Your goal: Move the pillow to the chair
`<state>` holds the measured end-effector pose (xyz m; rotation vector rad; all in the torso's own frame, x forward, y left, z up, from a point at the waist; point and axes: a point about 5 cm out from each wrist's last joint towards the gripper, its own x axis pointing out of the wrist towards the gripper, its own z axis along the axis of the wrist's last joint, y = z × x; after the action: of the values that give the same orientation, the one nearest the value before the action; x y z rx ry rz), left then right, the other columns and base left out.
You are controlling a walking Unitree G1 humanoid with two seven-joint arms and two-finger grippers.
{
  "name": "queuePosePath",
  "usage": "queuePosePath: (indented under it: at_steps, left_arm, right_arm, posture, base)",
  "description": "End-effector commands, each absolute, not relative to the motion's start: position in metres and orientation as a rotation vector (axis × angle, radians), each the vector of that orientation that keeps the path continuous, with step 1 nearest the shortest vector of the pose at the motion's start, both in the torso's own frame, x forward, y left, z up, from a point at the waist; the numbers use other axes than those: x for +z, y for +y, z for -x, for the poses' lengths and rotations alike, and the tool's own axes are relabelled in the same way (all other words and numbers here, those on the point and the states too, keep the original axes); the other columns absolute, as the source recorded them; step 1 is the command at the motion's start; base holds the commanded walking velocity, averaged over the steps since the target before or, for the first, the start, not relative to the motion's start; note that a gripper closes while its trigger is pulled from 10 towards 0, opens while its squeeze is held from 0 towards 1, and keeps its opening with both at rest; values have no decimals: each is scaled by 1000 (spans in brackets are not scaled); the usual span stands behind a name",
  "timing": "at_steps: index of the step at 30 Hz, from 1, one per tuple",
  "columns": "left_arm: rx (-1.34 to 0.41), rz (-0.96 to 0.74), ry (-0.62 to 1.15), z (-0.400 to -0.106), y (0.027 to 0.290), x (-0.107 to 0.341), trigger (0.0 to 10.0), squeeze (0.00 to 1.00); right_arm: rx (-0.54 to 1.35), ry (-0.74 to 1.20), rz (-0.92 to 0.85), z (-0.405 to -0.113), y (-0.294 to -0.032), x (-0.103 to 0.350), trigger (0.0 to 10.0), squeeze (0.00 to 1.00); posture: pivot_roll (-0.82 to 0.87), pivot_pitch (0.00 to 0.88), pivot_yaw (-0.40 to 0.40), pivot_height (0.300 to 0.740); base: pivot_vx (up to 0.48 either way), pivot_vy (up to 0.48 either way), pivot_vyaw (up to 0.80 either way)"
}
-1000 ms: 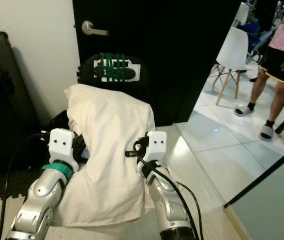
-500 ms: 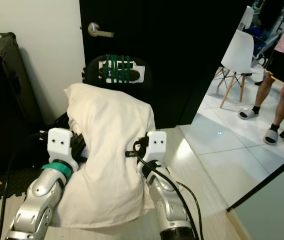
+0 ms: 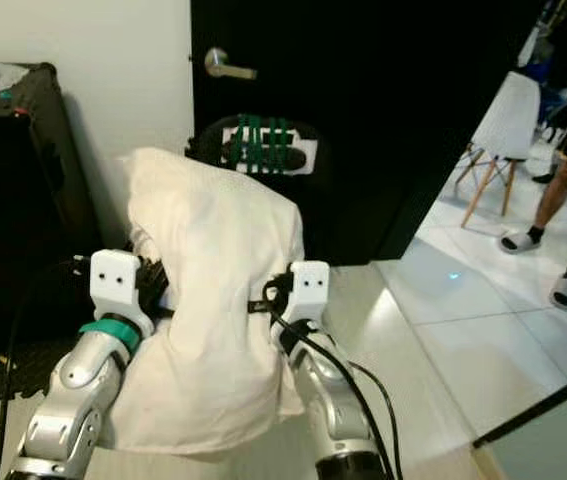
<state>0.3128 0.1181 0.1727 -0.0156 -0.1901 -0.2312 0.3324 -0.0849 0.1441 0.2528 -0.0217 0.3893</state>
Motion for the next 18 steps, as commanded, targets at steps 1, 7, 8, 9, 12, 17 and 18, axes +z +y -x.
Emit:
queuePosePath:
  at_steps: [1,7,8,9,12,17,18]
  left_arm:
    - [-333,27,-252,-310,97,184,10000,0]
    - [-335,27,-252,-311,96,185,10000,0]
    - [-335,27,-252,-311,96,185,10000,0]
    - [-335,27,-252,-311,96,185,10000,0]
    - [-337,28,-252,-311,96,184,10000,0]
    - [-335,29,-249,-311,97,183,10000,0]
    - [-335,29,-249,-311,97,183,10000,0]
  right_arm:
    - [469,-96,-244,-331,-69,161,10000,0]
    - [471,-97,-243,-331,-69,160,10000,0]
    - [471,-98,-242,-331,-69,161,10000,0]
    - [471,-98,-242,-331,-69,161,10000,0]
    - [471,-98,-240,-330,-69,160,10000,0]
    - [474,-96,-236,-330,-69,159,10000,0]
    - [474,-96,-236,-330,-69,159,10000,0]
  posture:
    - [31,23,16,740]
    - [30,21,16,740]
    - [29,23,17,740]
    - [29,23,17,740]
    - [29,22,16,740]
    - [30,24,13,740]
    - [30,24,13,740]
  base:
    - [277,0,-800]
    - [276,0,-800]
    - [274,0,-800]
    - [274,0,-800]
    - [275,0,0]
    - [272,0,0]
    - [274,0,0]
